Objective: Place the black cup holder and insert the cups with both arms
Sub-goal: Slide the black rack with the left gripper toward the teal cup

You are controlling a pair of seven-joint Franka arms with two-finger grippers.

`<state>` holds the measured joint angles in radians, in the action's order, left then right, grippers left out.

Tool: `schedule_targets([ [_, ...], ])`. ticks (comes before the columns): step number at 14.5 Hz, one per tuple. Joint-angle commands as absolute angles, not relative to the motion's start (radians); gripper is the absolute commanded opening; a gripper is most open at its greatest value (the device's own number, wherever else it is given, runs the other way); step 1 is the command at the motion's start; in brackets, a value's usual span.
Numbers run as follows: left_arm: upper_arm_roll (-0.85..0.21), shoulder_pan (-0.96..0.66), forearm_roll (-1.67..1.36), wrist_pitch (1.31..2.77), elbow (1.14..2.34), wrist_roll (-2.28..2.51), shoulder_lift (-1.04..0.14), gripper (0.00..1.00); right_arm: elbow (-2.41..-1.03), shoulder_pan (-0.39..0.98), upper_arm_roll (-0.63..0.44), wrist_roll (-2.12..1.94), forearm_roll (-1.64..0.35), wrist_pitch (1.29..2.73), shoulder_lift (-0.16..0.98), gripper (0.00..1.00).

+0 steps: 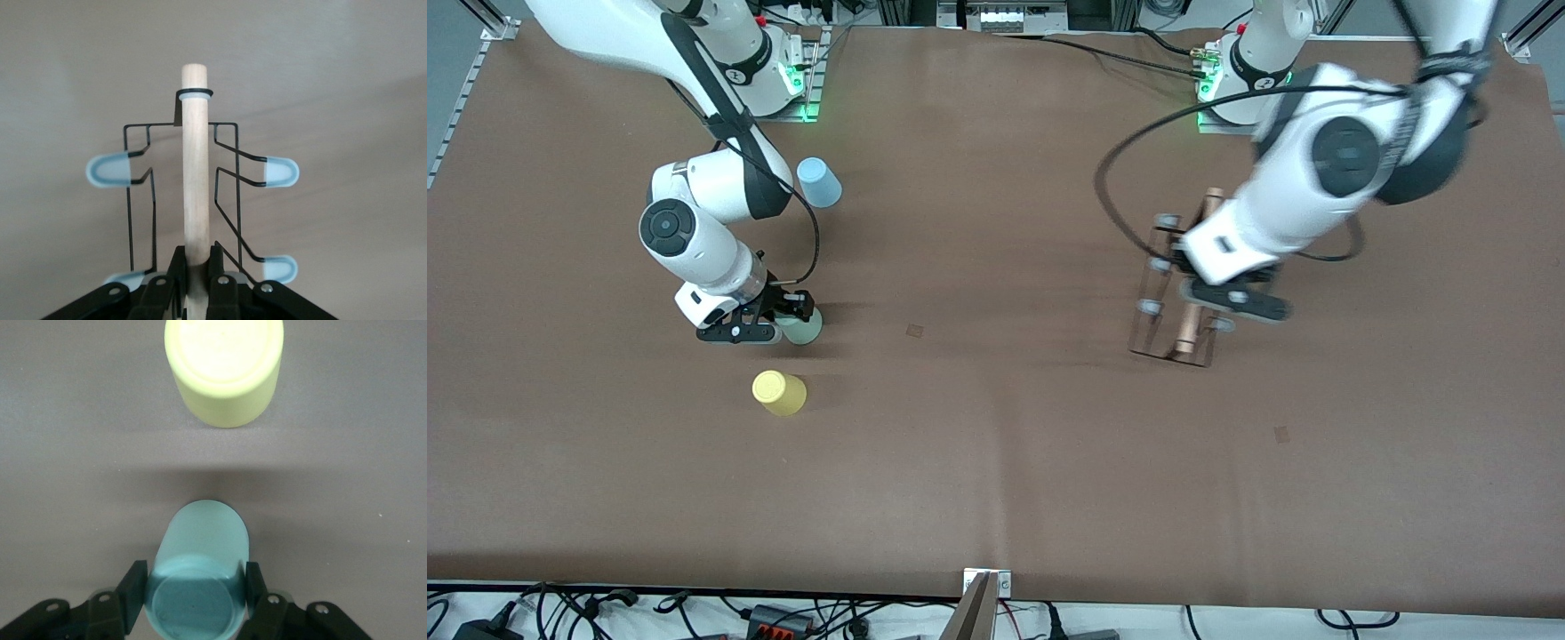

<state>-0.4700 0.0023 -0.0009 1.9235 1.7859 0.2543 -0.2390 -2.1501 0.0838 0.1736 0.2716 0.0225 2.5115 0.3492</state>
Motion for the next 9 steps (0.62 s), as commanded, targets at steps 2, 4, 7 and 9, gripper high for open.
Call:
schedule_targets([
  [2,-0.482,-0.142,0.142,1.930,1.622,0.524,-0.405,0.01,-2.109,0.087,0.173,0.267,0.034,2.455,0.354,0.21],
  [4,-0.482,-0.187,0.205,1.959,1.597,0.635,-0.452,0.01,-2.100,0.087,0.173,0.268,0.047,2.415,0.339,0.21],
  [7,-0.480,-0.210,0.239,2.041,1.592,0.655,-0.486,0.01,-2.079,0.089,0.173,0.264,0.049,2.321,0.298,0.21],
  [9,-0.480,-0.218,0.238,2.077,1.592,0.657,-0.497,0.01,-2.066,0.090,0.173,0.262,0.049,2.254,0.255,0.21],
])
